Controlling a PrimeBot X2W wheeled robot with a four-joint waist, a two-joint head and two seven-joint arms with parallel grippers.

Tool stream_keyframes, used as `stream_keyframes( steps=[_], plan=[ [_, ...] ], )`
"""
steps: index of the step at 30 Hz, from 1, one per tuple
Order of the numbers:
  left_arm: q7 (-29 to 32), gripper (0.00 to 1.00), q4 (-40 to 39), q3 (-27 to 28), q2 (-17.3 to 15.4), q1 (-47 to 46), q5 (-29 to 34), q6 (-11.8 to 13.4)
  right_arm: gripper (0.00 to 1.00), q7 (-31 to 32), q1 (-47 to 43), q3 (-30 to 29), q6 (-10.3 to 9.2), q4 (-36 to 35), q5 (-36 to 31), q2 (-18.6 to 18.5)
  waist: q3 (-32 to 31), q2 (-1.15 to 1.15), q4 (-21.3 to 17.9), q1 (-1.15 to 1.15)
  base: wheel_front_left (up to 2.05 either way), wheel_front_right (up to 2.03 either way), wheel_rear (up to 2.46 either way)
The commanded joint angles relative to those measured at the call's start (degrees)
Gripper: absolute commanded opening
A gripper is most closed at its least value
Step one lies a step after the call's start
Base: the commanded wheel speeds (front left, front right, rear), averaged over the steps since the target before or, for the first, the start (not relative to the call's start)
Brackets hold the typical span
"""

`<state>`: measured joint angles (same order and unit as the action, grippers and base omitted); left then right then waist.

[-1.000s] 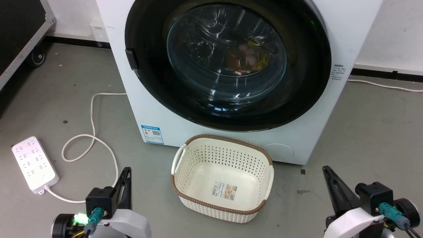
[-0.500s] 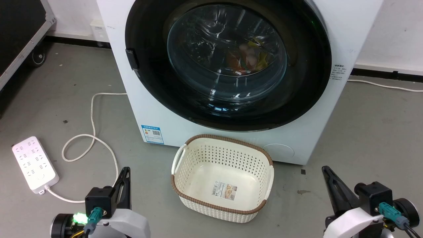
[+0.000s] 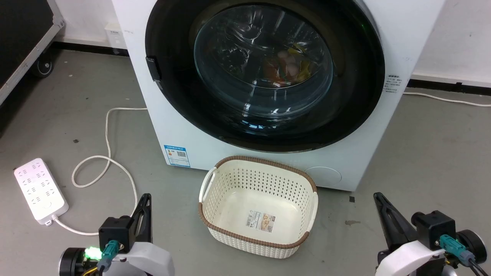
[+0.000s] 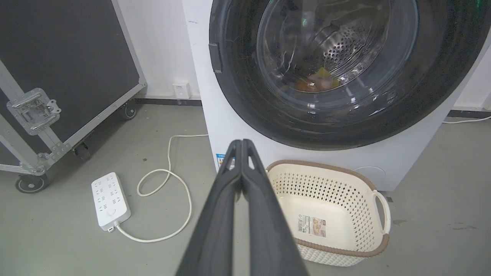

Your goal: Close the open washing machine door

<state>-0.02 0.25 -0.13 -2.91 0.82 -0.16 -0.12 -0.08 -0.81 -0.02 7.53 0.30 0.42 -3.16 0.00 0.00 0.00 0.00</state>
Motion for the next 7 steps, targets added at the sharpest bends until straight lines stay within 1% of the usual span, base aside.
stream_keyframes(
  steps=[1, 7],
  plan=[
    [0.0, 0.0, -0.2, 0.1, 0.0, -0.8, 0.2, 0.1, 0.0, 0.1, 0.8, 0.0, -0.04, -0.3, -0.4, 0.3, 0.0, 0.0, 0.0, 0.0, 0.0, 0.0, 0.0],
    [0.0, 0.0, -0.2, 0.1, 0.0, -0.8, 0.2, 0.1, 0.0, 0.1, 0.8, 0.0, -0.04, -0.3, -0.4, 0.3, 0.0, 0.0, 0.0, 0.0, 0.0, 0.0, 0.0]
  ],
)
